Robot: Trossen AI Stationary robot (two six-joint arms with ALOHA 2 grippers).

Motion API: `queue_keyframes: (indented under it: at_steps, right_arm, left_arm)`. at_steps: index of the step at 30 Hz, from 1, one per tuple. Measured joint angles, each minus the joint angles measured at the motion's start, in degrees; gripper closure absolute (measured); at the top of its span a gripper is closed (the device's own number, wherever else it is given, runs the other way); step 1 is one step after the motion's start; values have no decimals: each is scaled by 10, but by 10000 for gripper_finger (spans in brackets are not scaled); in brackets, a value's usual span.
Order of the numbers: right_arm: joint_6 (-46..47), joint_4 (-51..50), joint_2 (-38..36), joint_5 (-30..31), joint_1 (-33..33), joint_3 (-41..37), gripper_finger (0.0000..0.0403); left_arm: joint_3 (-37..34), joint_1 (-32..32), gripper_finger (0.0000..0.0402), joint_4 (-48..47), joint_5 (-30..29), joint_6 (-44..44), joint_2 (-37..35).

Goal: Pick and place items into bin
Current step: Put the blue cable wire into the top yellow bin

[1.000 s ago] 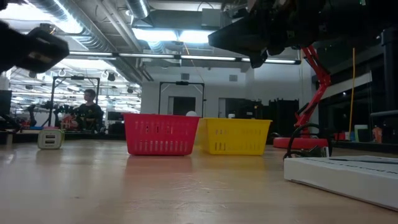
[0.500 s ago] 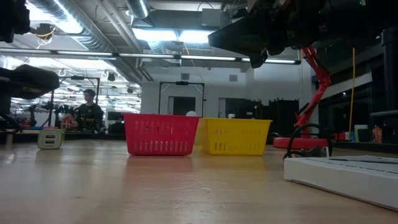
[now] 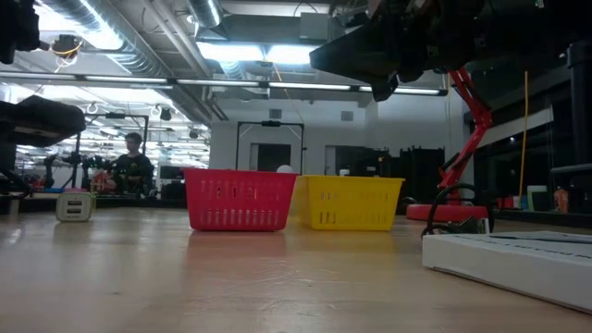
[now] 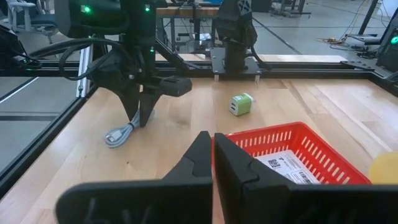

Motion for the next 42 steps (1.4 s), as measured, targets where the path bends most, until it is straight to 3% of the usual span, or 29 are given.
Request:
queue_keyframes:
  at_steps: [9,21,30,36,42]
  right_arm:
    - [1,0,0,0,0,0,401]
    - [1,0,0,0,0,0,401]
    - [0,1,0,0,2,0,401]
    - [27,-46,-32,-6,6,0,401]
    - [22,-106,-76,-6,12,-4,401]
  left_arm:
    - [-3,0,373,-14,-1,0,-16]
    - [-3,15,373,-31,-17,77,-83]
    - [-36,63,374,-19,-29,140,-193]
    - [-99,95,373,44,-53,173,-282]
    - [-161,140,373,156,-30,245,-352]
